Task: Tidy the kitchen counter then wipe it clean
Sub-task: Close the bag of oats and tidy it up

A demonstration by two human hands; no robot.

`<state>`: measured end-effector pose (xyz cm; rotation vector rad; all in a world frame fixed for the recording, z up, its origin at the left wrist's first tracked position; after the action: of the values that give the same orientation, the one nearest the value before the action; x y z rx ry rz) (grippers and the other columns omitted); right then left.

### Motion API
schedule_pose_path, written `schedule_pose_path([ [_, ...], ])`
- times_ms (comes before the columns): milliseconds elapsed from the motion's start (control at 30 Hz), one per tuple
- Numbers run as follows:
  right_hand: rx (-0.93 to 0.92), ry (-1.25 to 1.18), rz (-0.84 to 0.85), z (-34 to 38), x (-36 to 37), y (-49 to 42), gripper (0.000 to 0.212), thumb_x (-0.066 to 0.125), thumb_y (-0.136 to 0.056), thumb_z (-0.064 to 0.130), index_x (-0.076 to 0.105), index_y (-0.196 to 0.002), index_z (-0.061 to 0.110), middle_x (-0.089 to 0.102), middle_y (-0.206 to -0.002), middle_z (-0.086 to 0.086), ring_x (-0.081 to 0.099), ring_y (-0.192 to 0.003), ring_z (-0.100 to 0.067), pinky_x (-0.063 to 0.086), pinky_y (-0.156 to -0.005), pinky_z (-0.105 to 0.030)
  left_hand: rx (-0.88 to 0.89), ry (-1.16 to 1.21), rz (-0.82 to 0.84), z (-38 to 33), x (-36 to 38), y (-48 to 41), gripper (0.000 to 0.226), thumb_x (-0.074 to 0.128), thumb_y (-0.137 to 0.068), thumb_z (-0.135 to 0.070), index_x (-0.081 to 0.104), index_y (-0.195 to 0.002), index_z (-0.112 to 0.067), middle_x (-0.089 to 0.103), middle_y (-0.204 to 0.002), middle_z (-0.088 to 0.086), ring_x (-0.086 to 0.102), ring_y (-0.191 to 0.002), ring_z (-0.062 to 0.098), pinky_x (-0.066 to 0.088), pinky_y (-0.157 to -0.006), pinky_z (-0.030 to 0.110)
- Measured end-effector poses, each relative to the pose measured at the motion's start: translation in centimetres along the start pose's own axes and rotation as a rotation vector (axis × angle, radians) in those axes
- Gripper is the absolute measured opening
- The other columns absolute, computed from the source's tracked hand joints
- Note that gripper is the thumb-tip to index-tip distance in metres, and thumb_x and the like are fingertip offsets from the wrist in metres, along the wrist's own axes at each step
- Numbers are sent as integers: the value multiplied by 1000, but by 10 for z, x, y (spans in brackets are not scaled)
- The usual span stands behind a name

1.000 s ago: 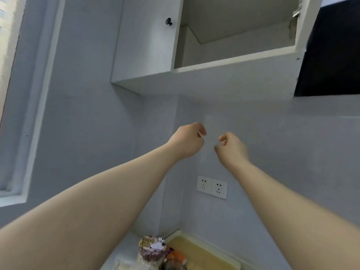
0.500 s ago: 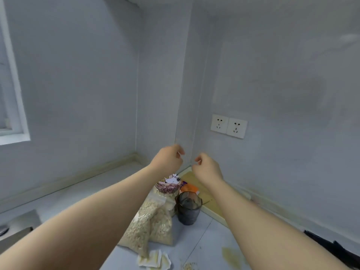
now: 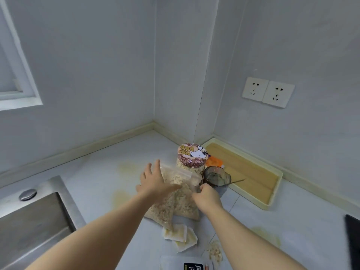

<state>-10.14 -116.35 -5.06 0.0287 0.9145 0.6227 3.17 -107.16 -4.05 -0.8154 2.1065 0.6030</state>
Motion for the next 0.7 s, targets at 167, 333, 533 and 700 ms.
schedule_pose_path([
  [167, 82, -53, 106, -3, 23, -10, 43, 56, -88, 23, 41, -124, 4, 48, -83, 0, 50, -82, -19, 37, -64, -28, -36, -19, 156, 18, 23, -6, 125, 76, -65, -54, -14, -148, -28, -7, -157, 4, 8, -143, 32, 22, -113, 53],
  [333, 130, -148, 122, -3, 40, -17, 67, 63, -83, 14, 29, -141, 9, 53, -128, -10, 54, -114, -26, 44, -84, -27, -19, -90, 163, 24, 32, -8, 128, 77, -62, -50, -17, -147, -29, 5, -152, 6, 36, -129, 37, 36, -105, 46],
  [533, 124, -135, 74, -1, 42, -18, 60, 61, -81, 10, 37, -136, 16, 54, -127, -6, 54, -115, -27, 47, -91, -33, -54, -77, 184, 26, 33, -3, 125, 80, -64, -37, -16, -144, -36, 19, -138, 11, 45, -118, 38, 43, -98, 43],
  [700, 97, -86, 90, -1, 36, -14, 54, 61, -84, 11, 41, -134, 11, 55, -116, -9, 55, -111, -28, 43, -79, -28, -79, -50, 92, 27, 32, 6, 121, 79, -64, -42, -10, -146, -35, 25, -133, 11, 41, -120, 34, 41, -98, 38],
])
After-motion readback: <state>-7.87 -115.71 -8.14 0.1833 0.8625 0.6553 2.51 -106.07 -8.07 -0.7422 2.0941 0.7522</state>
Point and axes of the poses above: each hand's wrist, its own y-axis away from the middle knuckle, its own x-axis out of the palm, z = x × y, the point moved 3 cm from there along -y, towards the middle knuckle
